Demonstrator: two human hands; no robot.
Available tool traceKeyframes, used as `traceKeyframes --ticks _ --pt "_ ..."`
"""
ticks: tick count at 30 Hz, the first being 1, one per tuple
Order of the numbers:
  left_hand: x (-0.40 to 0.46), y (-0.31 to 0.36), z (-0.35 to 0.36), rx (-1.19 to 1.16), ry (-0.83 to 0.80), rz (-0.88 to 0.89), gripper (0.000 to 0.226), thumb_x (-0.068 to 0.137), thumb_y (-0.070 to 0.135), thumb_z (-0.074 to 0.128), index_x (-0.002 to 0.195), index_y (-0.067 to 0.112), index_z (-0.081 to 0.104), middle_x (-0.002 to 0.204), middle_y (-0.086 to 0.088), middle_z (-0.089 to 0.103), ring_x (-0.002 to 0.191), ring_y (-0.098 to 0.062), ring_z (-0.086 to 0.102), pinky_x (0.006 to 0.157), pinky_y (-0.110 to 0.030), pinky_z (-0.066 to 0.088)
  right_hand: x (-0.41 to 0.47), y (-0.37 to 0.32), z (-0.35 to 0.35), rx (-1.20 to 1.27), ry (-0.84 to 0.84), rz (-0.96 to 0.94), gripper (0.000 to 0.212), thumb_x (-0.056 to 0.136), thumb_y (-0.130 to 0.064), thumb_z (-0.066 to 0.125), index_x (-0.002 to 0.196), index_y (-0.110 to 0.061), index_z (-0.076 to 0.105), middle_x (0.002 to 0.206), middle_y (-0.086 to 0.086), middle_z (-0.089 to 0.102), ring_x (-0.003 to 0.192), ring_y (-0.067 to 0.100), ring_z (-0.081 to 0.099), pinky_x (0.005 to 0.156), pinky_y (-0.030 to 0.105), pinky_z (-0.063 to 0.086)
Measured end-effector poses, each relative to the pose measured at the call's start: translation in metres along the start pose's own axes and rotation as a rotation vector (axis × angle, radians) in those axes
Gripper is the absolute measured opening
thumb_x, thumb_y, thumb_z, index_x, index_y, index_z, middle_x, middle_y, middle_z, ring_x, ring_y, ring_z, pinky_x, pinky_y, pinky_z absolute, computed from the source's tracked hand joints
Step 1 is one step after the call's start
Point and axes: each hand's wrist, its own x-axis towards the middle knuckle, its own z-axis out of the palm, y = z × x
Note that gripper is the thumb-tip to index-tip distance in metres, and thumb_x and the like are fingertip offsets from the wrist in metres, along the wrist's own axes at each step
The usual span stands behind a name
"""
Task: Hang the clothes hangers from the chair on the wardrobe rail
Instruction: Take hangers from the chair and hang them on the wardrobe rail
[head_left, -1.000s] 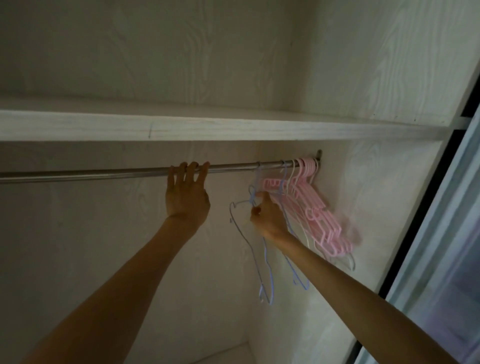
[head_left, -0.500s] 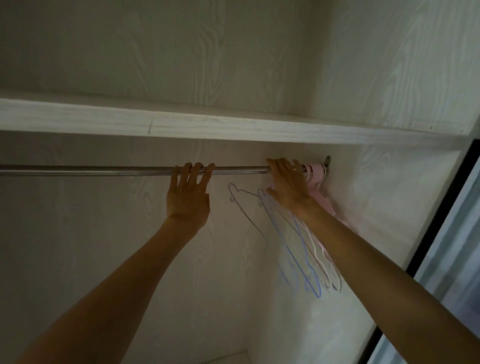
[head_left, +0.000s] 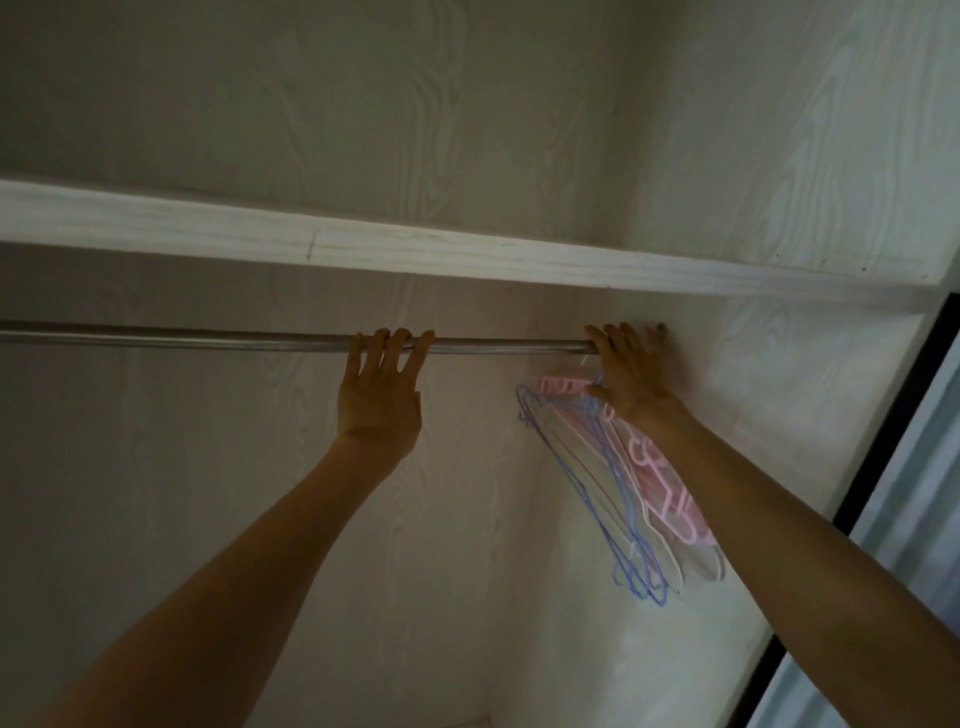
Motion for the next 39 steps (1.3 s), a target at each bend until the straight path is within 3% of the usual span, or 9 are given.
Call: traceKeyframes --ticks 6,8,11,13,17,23,26,29,39 --pt "0.001 -0.007 0.000 -0.054 -0.018 0.040 0.076 0.095 0.025 0.043 0.150 0.024 -0.011 0.159 -0.003 -0.002 0.148 -0.024 -0.004 0.118 -0.042 -0.007 -0.024 0.003 -0.013 -0.010 0.006 -0.038 0.078 0.090 -0.041 0.053 0.149 -0.013 0.011 0.156 0.010 0.019 0.144 0.029 0.016 0.118 0.051 -0.001" --pt "-0.004 -0.006 -0.002 -0.103 0.061 0.082 0.079 0.090 0.018 0.052 0.151 0.021 0.001 0.159 -0.006 0.006 0.148 -0.025 0.005 0.118 -0.042 -0.002 -0.045 0.003 -0.024 0.039 0.102 -0.077 0.068 0.089 -0.034 0.057 0.146 -0.010 0.026 0.150 0.012 0.032 0.139 0.031 0.029 0.116 0.046 0.013" --pt "-0.024 0.009 -0.007 -0.247 0.178 0.166 0.072 0.078 0.013 0.065 0.144 0.017 0.036 0.150 -0.007 0.036 0.138 -0.026 0.034 0.117 -0.042 0.016 -0.090 -0.001 -0.038 0.135 0.299 -0.150 0.033 0.081 -0.020 0.062 0.112 -0.009 0.064 0.121 0.015 0.060 0.110 0.034 0.057 0.092 0.042 0.044" --pt "-0.045 0.030 -0.013 -0.425 0.052 0.188 0.053 0.084 0.018 0.058 0.136 0.019 0.047 0.140 -0.003 0.049 0.129 -0.023 0.045 0.113 -0.035 0.025 -0.129 -0.004 -0.046 0.116 0.317 -0.177 0.024 0.079 -0.024 0.051 0.087 -0.012 0.070 0.104 0.011 0.066 0.093 0.031 0.063 0.075 0.035 0.051" --pt "-0.089 0.083 -0.023 -0.664 -0.202 0.223 0.032 0.089 0.026 0.053 0.121 0.026 0.058 0.120 0.004 0.064 0.109 -0.021 0.060 0.092 -0.029 0.044 -0.217 -0.006 -0.047 0.074 0.134 -0.100 0.028 0.078 -0.031 0.043 0.081 -0.019 0.069 0.103 0.006 0.066 0.092 0.026 0.064 0.066 0.029 0.051" --pt "-0.180 0.174 -0.018 -0.763 -0.483 0.401 0.020 0.085 0.030 0.051 0.100 0.033 0.064 0.100 0.011 0.071 0.098 -0.018 0.066 0.088 -0.027 0.048 -0.383 0.017 -0.044 0.157 -0.211 0.198 0.024 0.090 -0.024 0.044 0.093 -0.016 0.067 0.098 0.006 0.064 0.092 0.027 0.060 0.074 0.037 0.051" --pt "-0.224 0.214 -0.018 -0.768 -0.582 0.518 0.021 0.087 0.027 0.050 0.102 0.033 0.064 0.103 0.011 0.070 0.099 -0.019 0.065 0.086 -0.025 0.044 -0.463 0.034 -0.042 0.147 -0.388 0.364 0.025 0.095 -0.026 0.041 0.106 -0.019 0.063 0.107 0.005 0.062 0.105 0.024 0.056 0.083 0.036 0.048" --pt "-0.267 0.258 -0.019 -0.794 -0.687 0.583 0.020 0.089 0.026 0.052 0.104 0.029 0.065 0.105 0.007 0.069 0.099 -0.021 0.064 0.084 -0.025 0.044 -0.540 0.055 -0.039 0.150 -0.502 0.517 0.026 0.095 -0.029 0.040 0.107 -0.021 0.061 0.107 0.004 0.063 0.106 0.023 0.056 0.081 0.033 0.046" --pt "-0.409 0.407 0.028 -0.692 -1.044 0.593 0.020 0.087 0.028 0.054 0.104 0.030 0.065 0.117 0.002 0.066 0.110 -0.024 0.061 0.094 -0.029 0.045 -0.728 0.134 0.035 0.216 -0.863 0.837 0.024 0.092 -0.030 0.043 0.106 -0.026 0.063 0.117 0.004 0.063 0.110 0.027 0.058 0.087 0.031 0.045"
